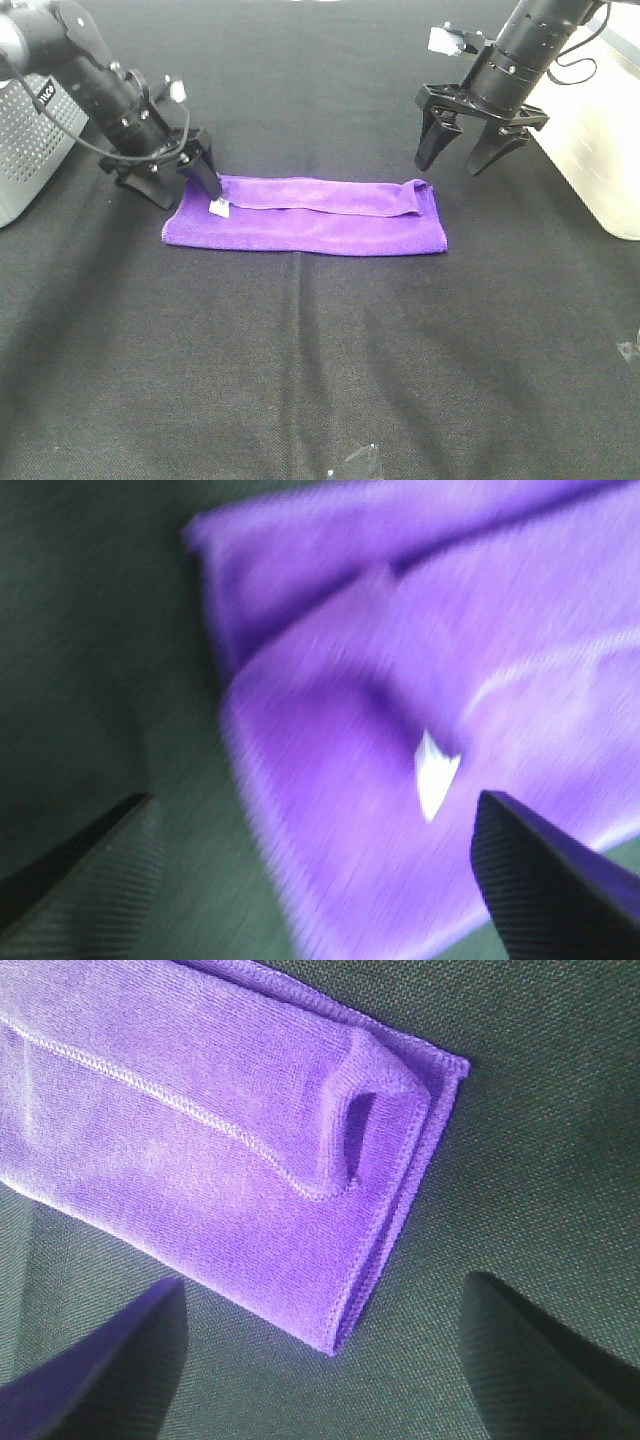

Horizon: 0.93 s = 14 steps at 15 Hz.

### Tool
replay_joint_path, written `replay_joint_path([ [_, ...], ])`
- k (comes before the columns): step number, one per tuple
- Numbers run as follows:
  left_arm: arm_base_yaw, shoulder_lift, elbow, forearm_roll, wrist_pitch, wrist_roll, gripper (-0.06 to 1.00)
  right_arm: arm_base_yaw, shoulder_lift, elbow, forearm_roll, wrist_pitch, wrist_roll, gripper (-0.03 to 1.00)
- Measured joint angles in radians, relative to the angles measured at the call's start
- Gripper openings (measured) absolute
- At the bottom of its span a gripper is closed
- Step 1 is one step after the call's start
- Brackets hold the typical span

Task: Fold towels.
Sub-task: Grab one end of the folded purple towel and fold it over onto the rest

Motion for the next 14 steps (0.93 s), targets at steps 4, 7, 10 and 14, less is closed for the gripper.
replay_joint_path([
  [4,0.004,0.016,-0.010,-0.015,0.004,0.000,0.76,0.000,0.000,0.000,-0.001,0.000,0.000,0.73],
  [7,0.002,0.038,-0.016,-0.083,0.004,0.008,0.74,0.000,0.000,0.000,-0.001,0.000,0.000,0.73],
  [10,-0.032,0.059,-0.022,-0.153,0.004,0.038,0.73,0.000,0.000,-0.001,-0.001,0.000,0.000,0.73],
  [14,-0.060,0.071,-0.027,-0.176,0.003,0.060,0.66,0.000,0.000,-0.001,-0.001,0.000,0.000,0.73],
])
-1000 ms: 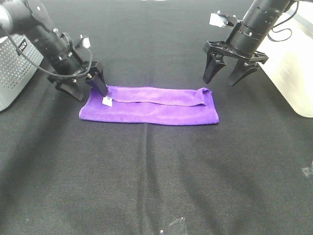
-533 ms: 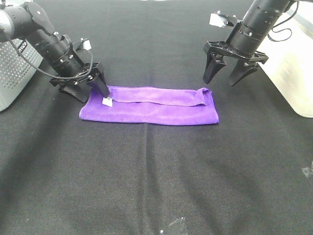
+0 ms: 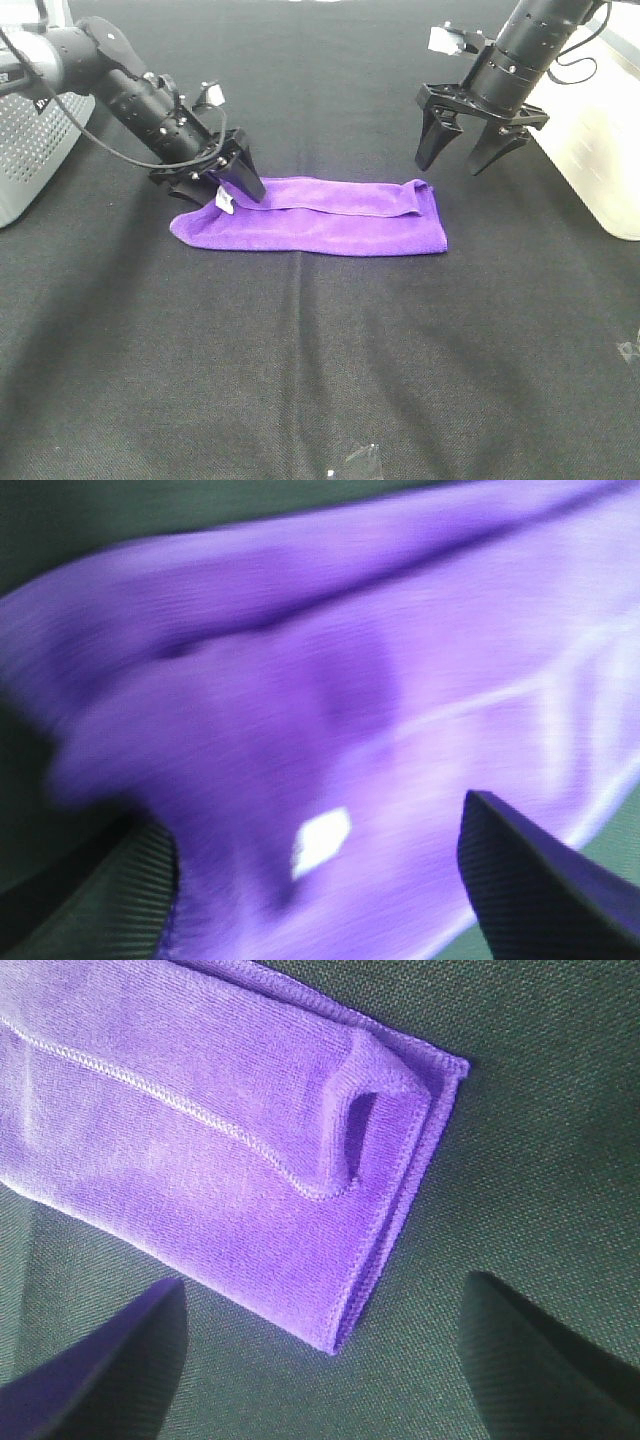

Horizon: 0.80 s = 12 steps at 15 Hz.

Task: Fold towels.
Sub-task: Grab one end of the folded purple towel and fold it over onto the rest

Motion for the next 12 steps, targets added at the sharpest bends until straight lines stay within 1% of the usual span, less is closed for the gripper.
replay_joint_path([
  [1,0.000,0.005,0.000,-0.001,-0.004,0.000,0.56,0.000,0.000,0.000,0.000,0.000,0.000,0.73],
  [2,0.000,0.010,0.000,0.008,-0.009,0.000,0.43,0.000,0.000,0.000,0.000,0.000,0.000,0.73],
  [3,0.000,0.016,0.000,0.024,-0.014,0.010,0.18,0.000,0.000,0.000,0.000,0.000,0.000,0.73],
  [4,0.000,0.016,0.000,0.029,-0.015,0.026,0.06,0.000,0.000,0.000,0.000,0.000,0.001,0.73],
  [6,-0.001,0.011,-0.001,0.039,-0.016,0.033,0.04,0.000,0.000,0.000,0.000,0.000,0.014,0.73],
  [7,-0.006,0.001,-0.001,0.061,-0.018,0.033,0.04,0.000,0.000,0.000,0.000,0.000,0.025,0.73],
  [9,-0.011,-0.035,0.017,0.163,-0.017,0.030,0.04,0.000,0.000,0.000,-0.004,0.000,0.054,0.73],
  [10,0.003,-0.075,0.062,0.232,-0.014,0.030,0.04,0.000,0.000,0.000,-0.019,0.000,0.072,0.73],
  [11,0.003,-0.075,0.062,0.232,-0.014,0.030,0.04,0.000,0.000,0.000,-0.019,0.000,0.072,0.73],
  [12,0.024,-0.109,0.104,0.266,-0.013,0.034,0.04,0.000,-0.008,0.000,-0.043,0.000,0.084,0.73],
])
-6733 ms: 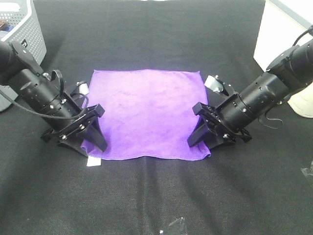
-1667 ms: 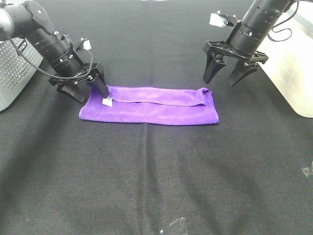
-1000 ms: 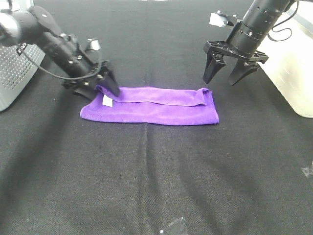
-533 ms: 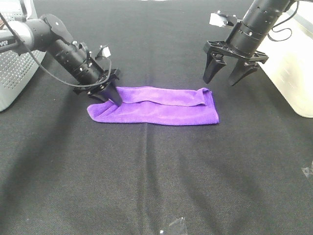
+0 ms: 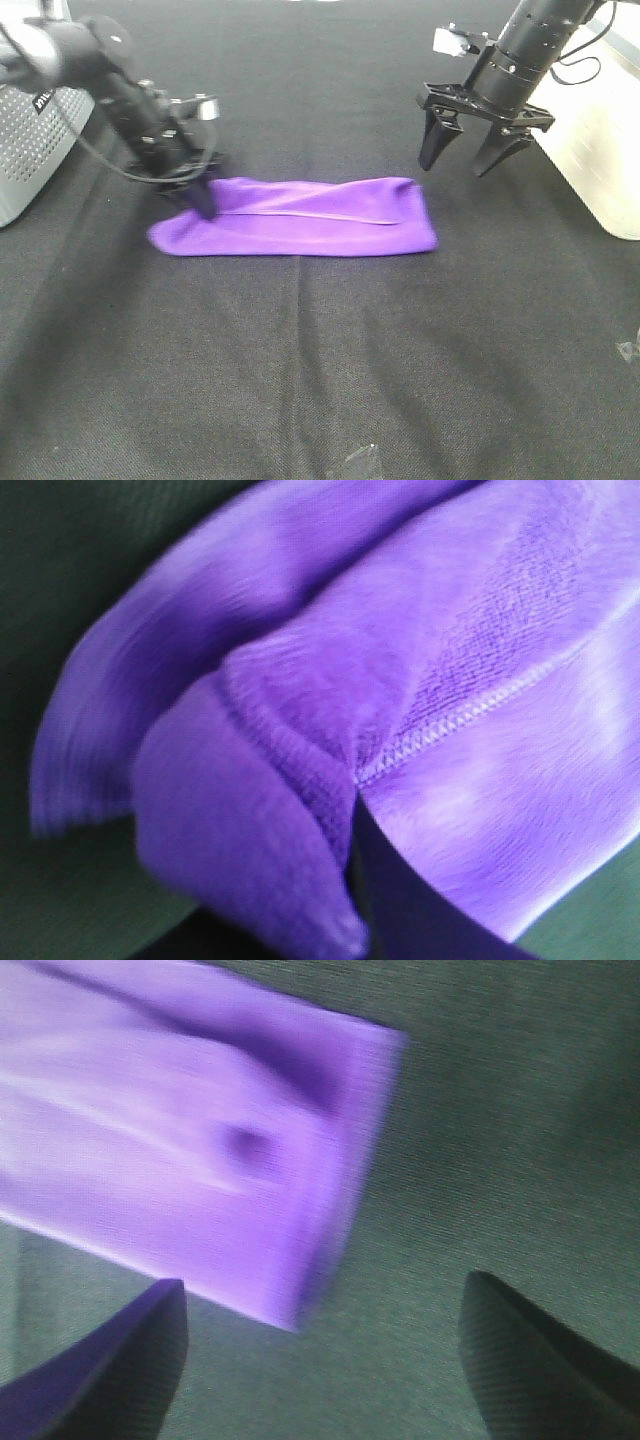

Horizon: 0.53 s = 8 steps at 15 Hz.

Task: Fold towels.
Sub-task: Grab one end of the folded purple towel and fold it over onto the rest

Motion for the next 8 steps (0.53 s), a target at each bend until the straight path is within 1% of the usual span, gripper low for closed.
replay_joint_path([
  [2,0.051,-0.073,0.080,0.036,0.004,0.024,0.04,0.000,-0.035,0.000,-0.020,0.000,0.020,0.73],
  [4,0.066,-0.133,0.099,0.044,0.007,0.041,0.04,0.000,-0.089,0.000,-0.025,0.000,0.020,0.73],
  [6,0.043,-0.175,0.096,0.039,0.007,0.046,0.04,0.000,-0.131,0.000,-0.027,0.001,0.022,0.73],
  [8,-0.012,-0.180,0.066,0.021,0.009,0.048,0.04,0.000,-0.167,0.000,-0.027,0.001,0.022,0.73],
])
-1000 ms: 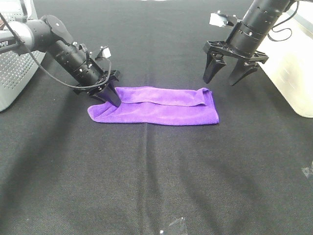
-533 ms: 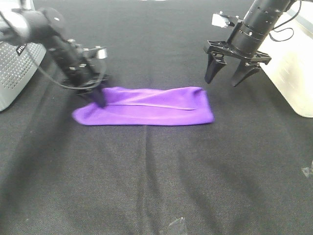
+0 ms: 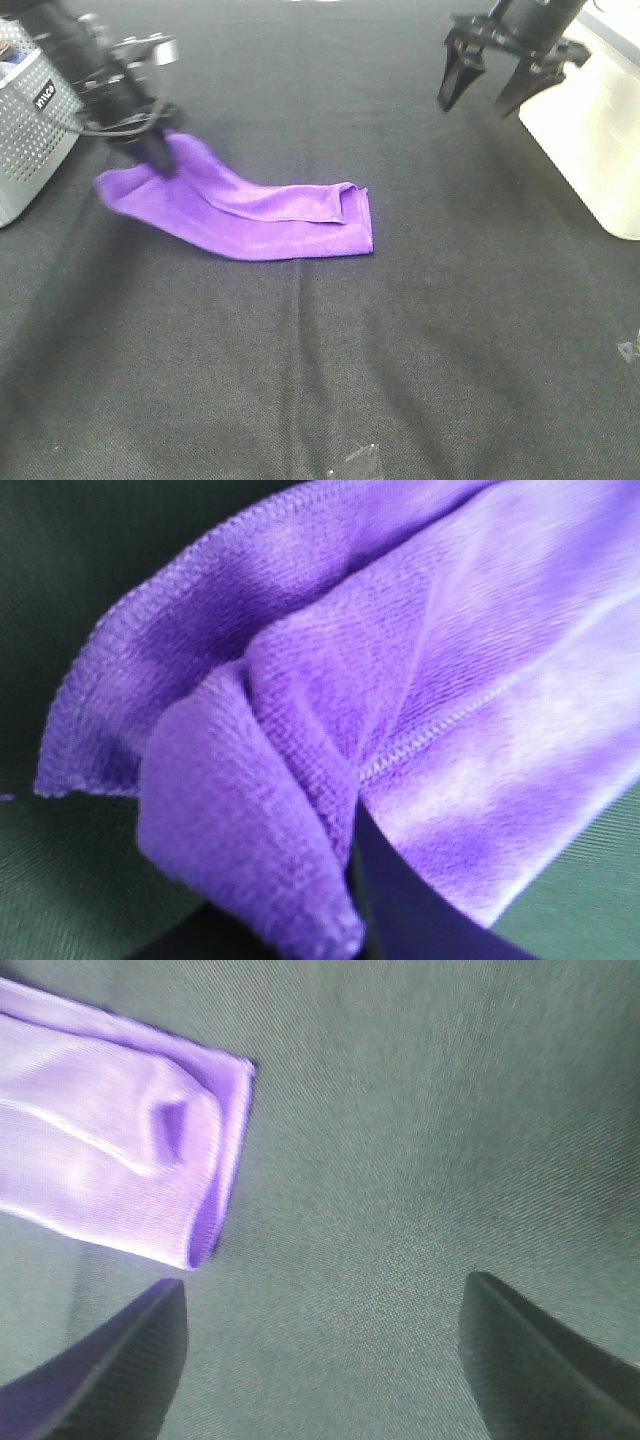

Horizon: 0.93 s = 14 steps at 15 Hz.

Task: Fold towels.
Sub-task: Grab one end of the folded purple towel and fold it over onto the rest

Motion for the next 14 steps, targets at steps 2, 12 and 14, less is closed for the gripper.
replay_joint_path([
  [2,-0.083,0.009,-0.044,-0.015,0.001,0.000,0.04,0.000,-0.029,0.000,0.000,0.001,0.002,0.73],
  [12,-0.273,0.228,-0.321,-0.107,0.008,-0.192,0.09,0.000,-0.173,0.000,0.000,0.003,0.003,0.73],
  [14,-0.285,0.236,-0.321,-0.169,-0.042,-0.206,0.30,0.000,-0.182,0.000,0.000,0.003,0.003,0.73],
])
